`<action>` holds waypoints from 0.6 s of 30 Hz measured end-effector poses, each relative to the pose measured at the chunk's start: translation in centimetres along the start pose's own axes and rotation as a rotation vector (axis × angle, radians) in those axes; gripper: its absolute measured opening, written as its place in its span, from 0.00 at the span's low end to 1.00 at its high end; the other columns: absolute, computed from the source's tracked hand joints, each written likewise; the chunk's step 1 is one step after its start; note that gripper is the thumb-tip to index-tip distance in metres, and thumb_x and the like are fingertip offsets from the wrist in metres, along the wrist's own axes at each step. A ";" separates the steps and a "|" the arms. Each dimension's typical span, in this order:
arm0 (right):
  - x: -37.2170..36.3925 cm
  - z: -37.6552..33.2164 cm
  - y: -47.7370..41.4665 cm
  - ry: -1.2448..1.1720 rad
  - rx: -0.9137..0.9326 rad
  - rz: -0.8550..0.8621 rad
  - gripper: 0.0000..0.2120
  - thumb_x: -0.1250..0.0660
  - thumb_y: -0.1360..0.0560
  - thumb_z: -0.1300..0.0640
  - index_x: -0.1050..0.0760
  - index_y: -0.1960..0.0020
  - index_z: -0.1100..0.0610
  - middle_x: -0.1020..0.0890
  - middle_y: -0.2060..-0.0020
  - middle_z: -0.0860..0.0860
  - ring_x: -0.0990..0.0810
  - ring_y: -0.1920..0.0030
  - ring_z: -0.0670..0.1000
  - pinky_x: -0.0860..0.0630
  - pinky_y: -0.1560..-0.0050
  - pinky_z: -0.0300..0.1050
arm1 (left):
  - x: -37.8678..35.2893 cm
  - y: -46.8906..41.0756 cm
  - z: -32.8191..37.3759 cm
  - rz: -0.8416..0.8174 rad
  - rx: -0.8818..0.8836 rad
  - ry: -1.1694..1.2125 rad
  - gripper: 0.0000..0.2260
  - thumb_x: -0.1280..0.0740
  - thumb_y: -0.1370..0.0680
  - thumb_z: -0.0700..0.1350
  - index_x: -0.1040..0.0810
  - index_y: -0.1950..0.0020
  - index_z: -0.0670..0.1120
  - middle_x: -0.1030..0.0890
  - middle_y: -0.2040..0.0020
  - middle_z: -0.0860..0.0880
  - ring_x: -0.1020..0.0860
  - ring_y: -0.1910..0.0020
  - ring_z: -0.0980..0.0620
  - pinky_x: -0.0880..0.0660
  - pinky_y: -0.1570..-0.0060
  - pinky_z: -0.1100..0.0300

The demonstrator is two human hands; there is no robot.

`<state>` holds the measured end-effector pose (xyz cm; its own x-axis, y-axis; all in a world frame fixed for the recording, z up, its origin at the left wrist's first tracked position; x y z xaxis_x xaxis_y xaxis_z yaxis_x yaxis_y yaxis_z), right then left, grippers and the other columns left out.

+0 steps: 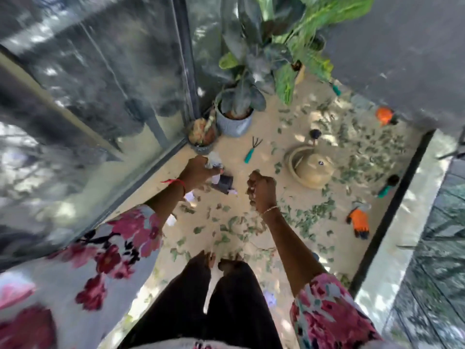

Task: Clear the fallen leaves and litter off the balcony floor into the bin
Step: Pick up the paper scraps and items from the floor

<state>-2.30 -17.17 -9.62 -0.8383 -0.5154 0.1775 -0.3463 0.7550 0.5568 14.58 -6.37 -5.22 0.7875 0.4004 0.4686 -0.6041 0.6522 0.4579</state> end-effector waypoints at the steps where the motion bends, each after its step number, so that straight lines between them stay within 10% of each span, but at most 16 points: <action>1: -0.1 -0.9 0.8 -0.037 0.020 -0.007 0.18 0.37 0.25 0.58 0.35 0.73 0.55 0.33 0.78 0.51 0.36 0.82 0.46 0.40 0.81 0.33 | 0.8 0.8 0.6 0.025 -0.010 0.004 0.14 0.29 0.26 0.42 0.21 0.55 0.30 0.22 0.60 0.43 0.25 0.59 0.50 0.34 0.67 0.65; 6: 1.9 -2.2 3.2 -0.138 -0.009 -0.045 0.22 0.33 0.26 0.61 0.35 0.77 0.59 0.31 0.81 0.54 0.33 0.84 0.50 0.43 0.81 0.31 | 2.0 2.7 0.0 0.048 0.053 0.104 0.08 0.29 0.26 0.44 0.23 0.62 0.43 0.24 0.68 0.43 0.28 0.81 0.60 0.32 0.81 0.68; 18: 7.1 4.4 -2.6 -0.105 -0.160 0.020 0.11 0.33 0.26 0.66 0.27 0.67 0.61 0.33 0.85 0.46 0.40 0.85 0.44 0.43 0.81 0.29 | -5.4 -0.8 -3.5 -0.016 0.166 -0.013 0.12 0.30 0.25 0.46 0.24 0.60 0.37 0.25 0.71 0.43 0.25 0.80 0.62 0.31 0.81 0.71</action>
<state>-9.24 -21.04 -13.43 -0.8865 -0.4497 0.1090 -0.2650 0.6865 0.6772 11.23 -6.84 -10.75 0.7964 0.3815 0.4693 -0.6040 0.5427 0.5837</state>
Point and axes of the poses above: each hand's wrist, its own y-axis away from the middle knuckle, its own x-axis out of the back of the hand, z = x × y, the point moved 8 cm from there along -y, towards the middle knuckle
